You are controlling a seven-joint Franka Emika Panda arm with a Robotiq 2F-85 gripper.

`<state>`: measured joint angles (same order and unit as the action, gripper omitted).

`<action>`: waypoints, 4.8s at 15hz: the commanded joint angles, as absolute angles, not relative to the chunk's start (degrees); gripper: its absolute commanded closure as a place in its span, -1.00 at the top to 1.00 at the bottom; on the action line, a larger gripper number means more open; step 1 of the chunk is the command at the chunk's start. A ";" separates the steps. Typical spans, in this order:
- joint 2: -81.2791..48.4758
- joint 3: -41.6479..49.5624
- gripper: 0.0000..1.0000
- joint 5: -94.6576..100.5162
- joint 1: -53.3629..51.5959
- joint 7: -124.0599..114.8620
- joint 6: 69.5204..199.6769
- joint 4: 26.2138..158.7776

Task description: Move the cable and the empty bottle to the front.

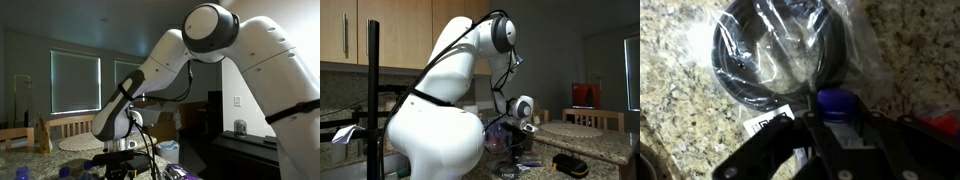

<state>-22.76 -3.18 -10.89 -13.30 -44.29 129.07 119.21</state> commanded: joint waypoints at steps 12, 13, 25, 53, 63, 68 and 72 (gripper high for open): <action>-21.98 -6.49 -0.73 -22.90 -6.27 -26.79 113.19 110.25; -22.46 -6.04 -0.73 -24.41 -5.08 -23.83 110.04 109.11; -37.07 -3.59 -0.73 -32.51 3.34 -9.15 66.89 85.04; -63.46 0.48 -0.73 -43.17 0.36 -41.58 37.57 46.49; -66.91 -0.75 -0.73 -43.56 0.96 -40.34 37.44 43.34; -68.36 -2.05 -0.73 -44.35 2.13 -39.11 38.00 41.53; -69.58 -3.23 -0.73 -45.77 3.40 -38.87 38.22 40.08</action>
<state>-68.00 -1.70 -43.80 1.81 -38.71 39.08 42.25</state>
